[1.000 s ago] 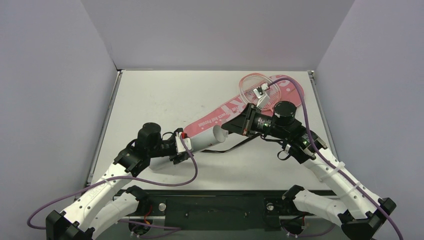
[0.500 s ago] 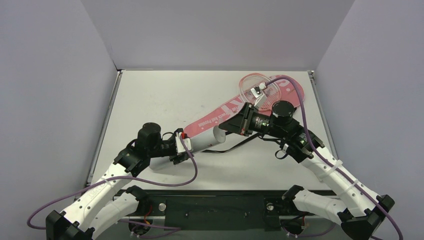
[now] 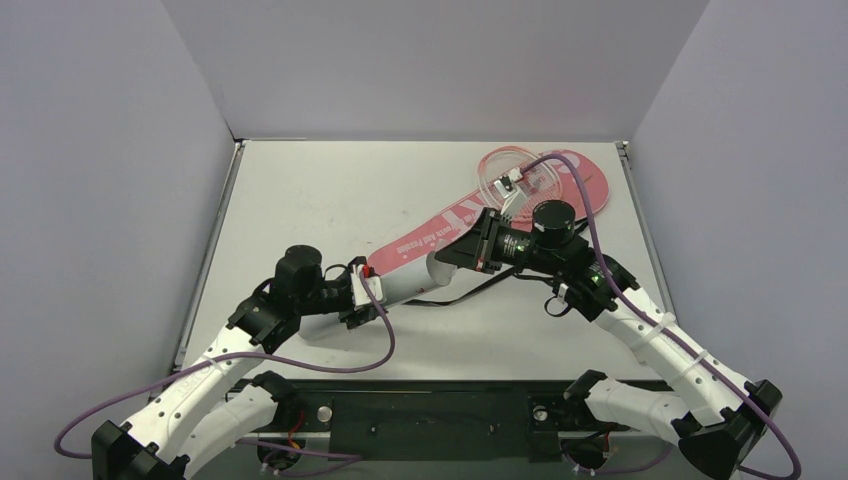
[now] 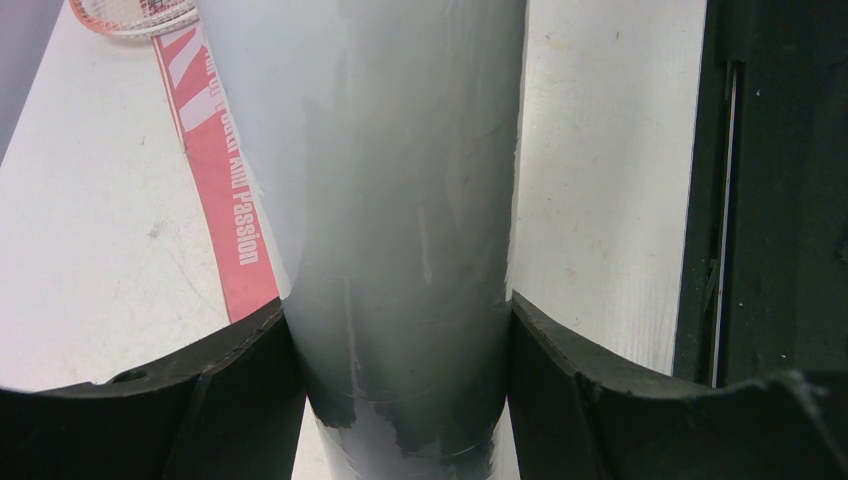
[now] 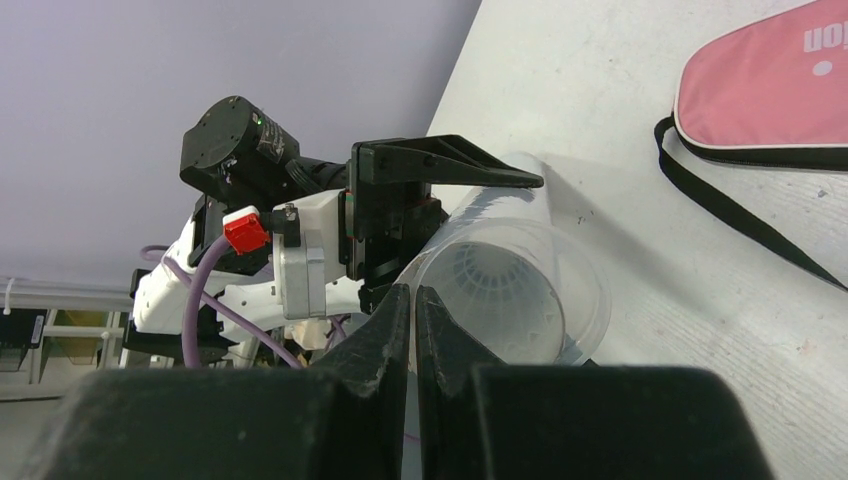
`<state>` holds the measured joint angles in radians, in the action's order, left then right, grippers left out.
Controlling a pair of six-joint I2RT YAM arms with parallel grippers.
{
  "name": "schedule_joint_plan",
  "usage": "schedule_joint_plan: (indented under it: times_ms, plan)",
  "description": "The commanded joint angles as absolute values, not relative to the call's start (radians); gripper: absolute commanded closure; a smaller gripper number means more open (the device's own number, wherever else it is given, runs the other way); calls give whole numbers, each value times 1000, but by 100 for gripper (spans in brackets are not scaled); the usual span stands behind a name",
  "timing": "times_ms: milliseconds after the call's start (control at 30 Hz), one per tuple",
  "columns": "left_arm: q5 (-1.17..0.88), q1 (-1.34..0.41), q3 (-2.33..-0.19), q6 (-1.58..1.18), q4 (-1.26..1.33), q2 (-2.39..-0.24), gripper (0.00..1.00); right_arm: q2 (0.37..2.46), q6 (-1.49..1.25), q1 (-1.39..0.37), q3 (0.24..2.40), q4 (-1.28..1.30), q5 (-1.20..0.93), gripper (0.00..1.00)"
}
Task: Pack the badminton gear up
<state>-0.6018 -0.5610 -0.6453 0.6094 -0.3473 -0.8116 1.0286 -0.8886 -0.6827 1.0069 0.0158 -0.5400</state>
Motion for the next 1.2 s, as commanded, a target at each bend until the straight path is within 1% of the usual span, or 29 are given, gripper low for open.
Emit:
schedule_joint_plan:
  times_ms: [0,367,1167]
  plan:
    - [-631,-555,-672,613,-292,-798,100,1037,-874,-698,1012,-11,-554,100]
    - [-623,-555,-679,617,-294,-802,100,1023,-879,-710,1013,30,-568,100]
    - [-621,-555,-678,617,-299,-803,100,1013,-925,-722,997,-32,-616,100]
